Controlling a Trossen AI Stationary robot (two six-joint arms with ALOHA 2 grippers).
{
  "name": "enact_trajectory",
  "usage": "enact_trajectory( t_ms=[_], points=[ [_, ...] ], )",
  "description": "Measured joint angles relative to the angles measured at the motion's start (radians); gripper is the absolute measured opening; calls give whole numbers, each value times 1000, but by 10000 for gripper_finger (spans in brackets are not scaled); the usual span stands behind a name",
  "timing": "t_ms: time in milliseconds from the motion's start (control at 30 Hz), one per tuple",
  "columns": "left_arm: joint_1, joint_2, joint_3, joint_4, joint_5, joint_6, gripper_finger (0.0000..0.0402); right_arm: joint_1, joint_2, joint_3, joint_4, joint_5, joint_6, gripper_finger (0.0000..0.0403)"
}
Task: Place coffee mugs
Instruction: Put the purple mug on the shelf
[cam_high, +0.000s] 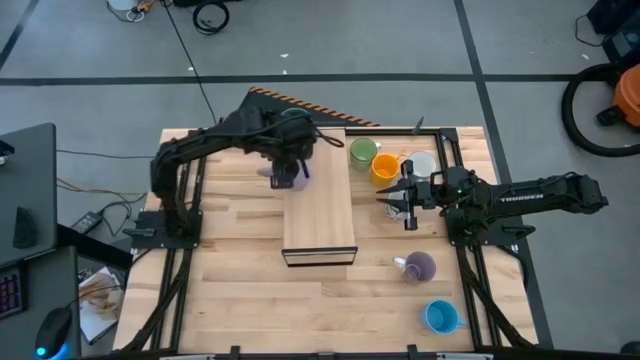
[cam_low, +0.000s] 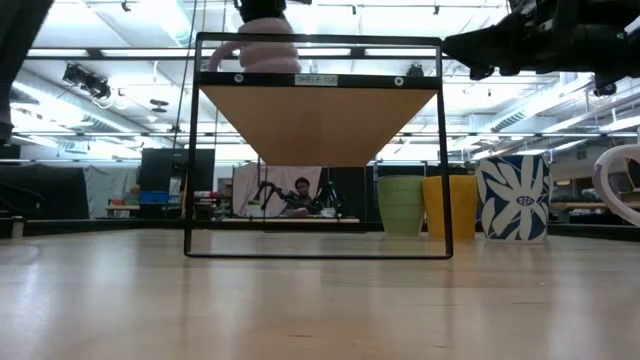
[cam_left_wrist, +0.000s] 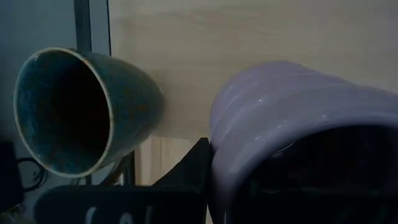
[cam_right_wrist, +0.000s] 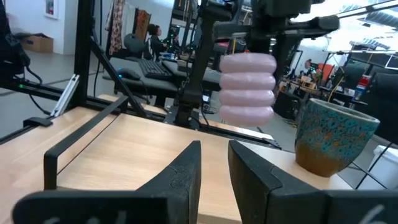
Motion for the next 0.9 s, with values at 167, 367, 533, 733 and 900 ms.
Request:
enact_trajectory(
  t_ms=[167,367,533,733,900],
  points=[
    [25,44,28,18,19,62,42,0,0,0,-4,0,0,87],
    [48,75,12,16,27,105,42,0,0,0,-7,1,0,87],
    [50,86,12,29,25,134,43,0,0,0,-13,1,1,87],
    [52,112,11,33,29,143,43,1,0,0,-12,0,4,87],
    [53,123,11,32,12,167,43,0,0,0,-12,0,4,87]
  ],
)
